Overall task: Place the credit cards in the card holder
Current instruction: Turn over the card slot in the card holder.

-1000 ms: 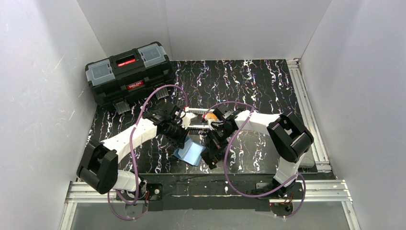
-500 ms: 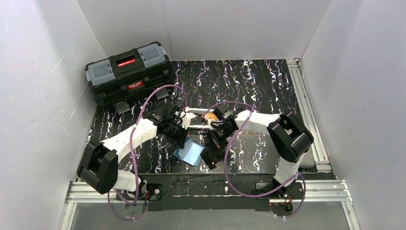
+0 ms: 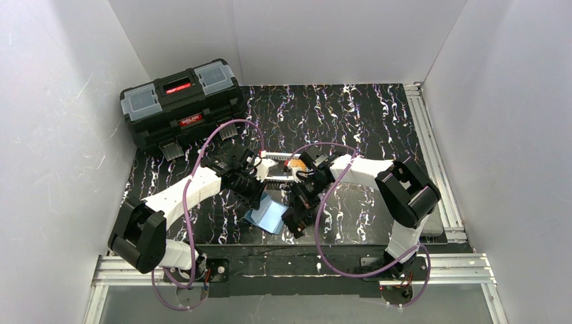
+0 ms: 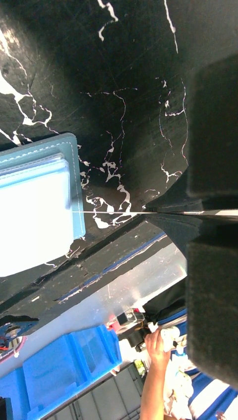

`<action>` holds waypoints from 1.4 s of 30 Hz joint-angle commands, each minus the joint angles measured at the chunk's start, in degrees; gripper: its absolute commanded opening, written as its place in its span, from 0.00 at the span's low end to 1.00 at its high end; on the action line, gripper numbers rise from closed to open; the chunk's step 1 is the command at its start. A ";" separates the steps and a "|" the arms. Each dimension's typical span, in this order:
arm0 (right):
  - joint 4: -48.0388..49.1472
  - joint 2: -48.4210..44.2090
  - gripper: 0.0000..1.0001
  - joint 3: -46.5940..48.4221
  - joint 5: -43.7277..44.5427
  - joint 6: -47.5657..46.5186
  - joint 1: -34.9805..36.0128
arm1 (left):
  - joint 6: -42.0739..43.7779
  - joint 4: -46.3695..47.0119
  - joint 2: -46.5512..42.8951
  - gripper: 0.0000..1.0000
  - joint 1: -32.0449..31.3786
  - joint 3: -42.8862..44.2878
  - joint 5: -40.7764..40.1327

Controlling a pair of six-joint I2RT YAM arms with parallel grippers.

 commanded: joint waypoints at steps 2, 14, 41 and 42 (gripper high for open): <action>-0.70 1.44 0.01 1.48 -1.46 -0.76 0.42 | -0.13 -1.25 -1.00 0.12 -0.29 1.27 1.23; -0.62 1.29 0.01 0.86 -1.46 -0.86 0.52 | -0.04 -1.29 -0.96 0.12 -0.29 1.27 1.30; 1.18 3.19 0.01 7.47 -2.63 0.92 0.89 | -0.01 -1.26 -0.89 0.12 -0.29 1.22 1.92; 1.22 3.40 0.01 8.10 -2.81 0.95 1.05 | -0.08 -1.25 -0.85 0.12 -0.29 1.22 1.93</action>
